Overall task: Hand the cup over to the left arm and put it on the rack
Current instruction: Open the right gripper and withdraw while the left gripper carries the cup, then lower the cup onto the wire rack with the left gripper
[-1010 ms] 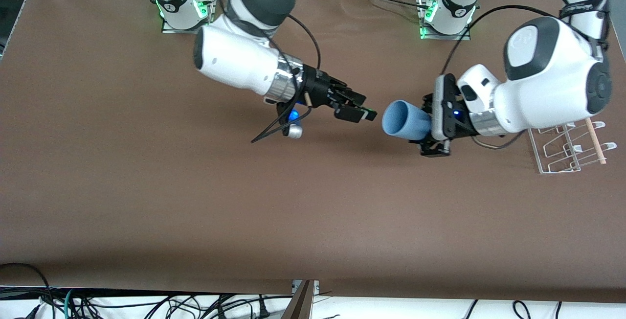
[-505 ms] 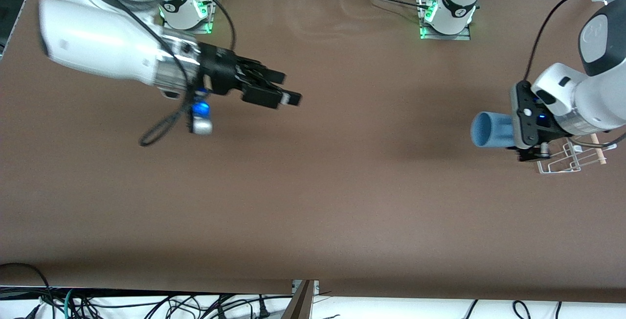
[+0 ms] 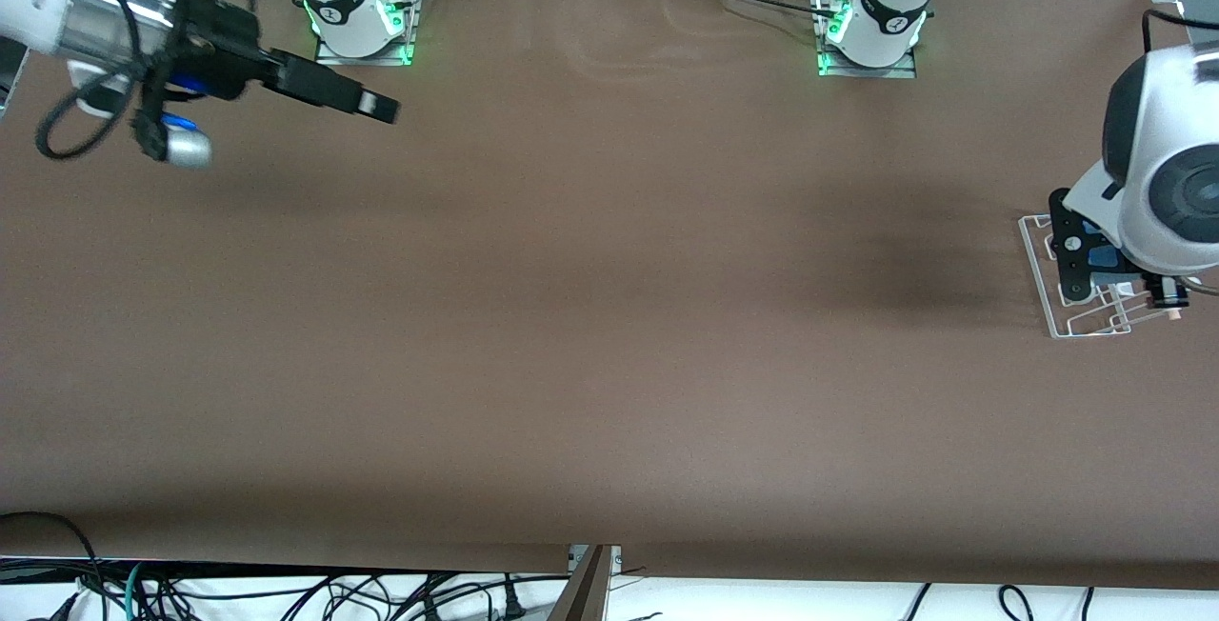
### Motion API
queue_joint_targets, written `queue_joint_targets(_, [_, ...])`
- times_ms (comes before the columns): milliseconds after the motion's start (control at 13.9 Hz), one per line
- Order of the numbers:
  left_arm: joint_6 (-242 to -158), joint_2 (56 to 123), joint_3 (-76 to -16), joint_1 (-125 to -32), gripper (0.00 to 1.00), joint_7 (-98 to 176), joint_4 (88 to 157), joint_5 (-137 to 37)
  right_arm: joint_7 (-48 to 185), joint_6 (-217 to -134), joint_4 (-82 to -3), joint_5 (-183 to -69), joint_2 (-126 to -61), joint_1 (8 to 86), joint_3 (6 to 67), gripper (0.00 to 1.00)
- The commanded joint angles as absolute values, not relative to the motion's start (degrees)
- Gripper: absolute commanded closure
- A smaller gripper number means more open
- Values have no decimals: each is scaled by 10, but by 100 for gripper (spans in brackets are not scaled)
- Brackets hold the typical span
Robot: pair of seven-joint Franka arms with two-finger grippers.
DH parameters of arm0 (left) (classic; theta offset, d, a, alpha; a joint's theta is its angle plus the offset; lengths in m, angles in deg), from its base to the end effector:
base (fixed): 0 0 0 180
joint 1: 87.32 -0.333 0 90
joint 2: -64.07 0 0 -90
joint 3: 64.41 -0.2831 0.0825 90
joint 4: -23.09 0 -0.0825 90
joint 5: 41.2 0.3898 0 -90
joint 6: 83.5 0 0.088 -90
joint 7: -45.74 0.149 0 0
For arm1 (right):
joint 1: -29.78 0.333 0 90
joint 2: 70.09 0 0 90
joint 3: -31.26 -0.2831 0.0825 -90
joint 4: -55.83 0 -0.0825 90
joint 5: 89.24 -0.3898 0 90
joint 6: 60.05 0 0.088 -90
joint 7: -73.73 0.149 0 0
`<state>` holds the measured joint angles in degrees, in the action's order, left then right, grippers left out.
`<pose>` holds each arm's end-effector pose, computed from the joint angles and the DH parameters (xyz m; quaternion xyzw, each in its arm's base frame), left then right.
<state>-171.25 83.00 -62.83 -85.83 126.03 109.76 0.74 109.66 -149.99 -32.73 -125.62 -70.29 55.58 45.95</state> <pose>0.6206 0.0704 0.4166 -0.6625 0.6455 0.3324 0.1840 0.5342 0.1953 0.5886 -0.9287 0.2007 0.1154 0.2898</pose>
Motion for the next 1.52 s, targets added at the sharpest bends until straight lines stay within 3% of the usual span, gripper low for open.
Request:
queue_joint_targets(0, [-1734,830,-626,-869,100,1225,1174,132,1010,-1500,-438,-1150,-611,544,459,0])
queue_joint_targets(216, [-1818,858,-628,-908,100,1213,1195,166,941,-1501,-450,-1030,-607,533,460,0])
queue_joint_targets(505, [-1947,852,-680,-929,100,1206,1257,220,836,-1521,-450,-939,-617,505,458,0])
queue_joint_targets(1082, [-1917,687,-682,-929,100,1203,1460,280,788,-1552,-430,-818,-647,492,435,0])
queue_joint_targets(1443, [-1917,674,-680,-929,100,1136,1540,374,787,-1533,-409,-880,-658,496,438,0])
